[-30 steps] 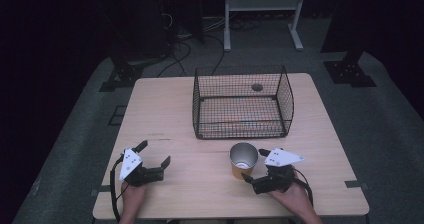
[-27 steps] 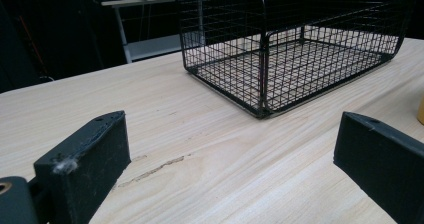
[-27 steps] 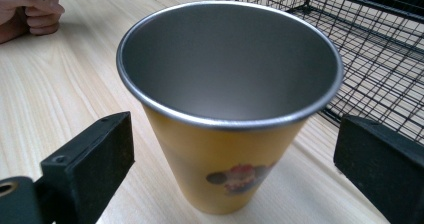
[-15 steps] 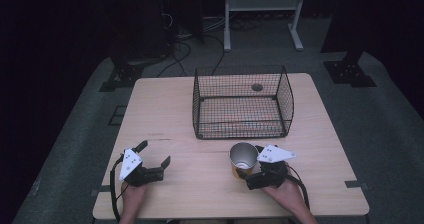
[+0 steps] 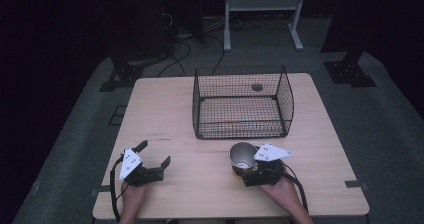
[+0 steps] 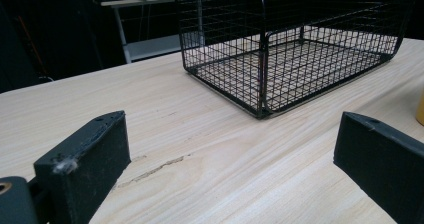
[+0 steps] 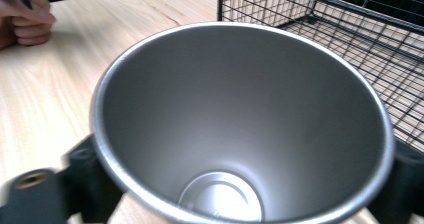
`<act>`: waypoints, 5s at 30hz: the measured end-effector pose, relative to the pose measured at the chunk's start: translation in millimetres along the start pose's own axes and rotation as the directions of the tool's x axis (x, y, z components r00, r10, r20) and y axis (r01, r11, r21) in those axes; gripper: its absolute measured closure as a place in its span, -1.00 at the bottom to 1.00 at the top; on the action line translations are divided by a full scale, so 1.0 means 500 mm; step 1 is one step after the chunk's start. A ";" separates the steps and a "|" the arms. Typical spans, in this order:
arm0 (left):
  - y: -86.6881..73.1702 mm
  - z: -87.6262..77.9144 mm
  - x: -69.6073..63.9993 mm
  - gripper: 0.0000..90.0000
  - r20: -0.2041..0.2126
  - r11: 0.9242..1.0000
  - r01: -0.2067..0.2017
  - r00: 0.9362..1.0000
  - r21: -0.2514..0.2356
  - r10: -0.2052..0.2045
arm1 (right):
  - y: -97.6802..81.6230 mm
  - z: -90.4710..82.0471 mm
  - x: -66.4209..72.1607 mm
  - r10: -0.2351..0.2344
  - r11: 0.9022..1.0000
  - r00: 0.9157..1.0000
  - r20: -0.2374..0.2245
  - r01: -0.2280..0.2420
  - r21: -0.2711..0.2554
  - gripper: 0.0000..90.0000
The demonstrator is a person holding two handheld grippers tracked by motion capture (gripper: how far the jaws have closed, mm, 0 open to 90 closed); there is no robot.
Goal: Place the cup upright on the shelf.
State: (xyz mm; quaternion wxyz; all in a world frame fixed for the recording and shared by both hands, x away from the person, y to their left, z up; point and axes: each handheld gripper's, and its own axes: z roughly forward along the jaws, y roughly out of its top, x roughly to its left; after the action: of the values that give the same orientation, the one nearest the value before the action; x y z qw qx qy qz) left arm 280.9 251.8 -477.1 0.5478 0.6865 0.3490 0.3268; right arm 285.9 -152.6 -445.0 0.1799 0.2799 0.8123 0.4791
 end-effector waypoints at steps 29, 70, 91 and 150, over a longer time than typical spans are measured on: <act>0.000 0.000 0.000 -0.98 -0.001 1.000 -0.001 1.000 0.001 0.001 | 0.099 -0.057 -0.078 0.032 0.999 0.996 -0.084 -0.032 -0.003 -0.69; 0.000 0.000 0.002 -0.98 0.002 1.000 0.005 1.000 -0.004 -0.005 | 0.281 0.044 -0.231 0.048 0.998 0.995 -0.092 -0.044 0.047 -0.69; 0.000 0.000 0.002 -0.98 0.003 1.000 0.006 1.000 -0.004 -0.006 | 0.296 0.137 -0.296 0.049 0.989 0.995 -0.089 -0.036 0.142 -0.69; 0.000 -0.001 0.003 -0.98 0.005 1.000 0.008 1.000 -0.005 -0.008 | 0.239 0.254 -0.337 0.025 0.926 0.995 -0.094 0.012 0.378 -0.70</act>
State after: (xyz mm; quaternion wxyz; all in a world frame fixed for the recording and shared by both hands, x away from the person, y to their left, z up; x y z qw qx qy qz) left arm 281.4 253.0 -477.1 0.5516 0.6847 0.3496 0.3237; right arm 521.9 -126.1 -396.5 0.0813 0.2884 0.8961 0.3275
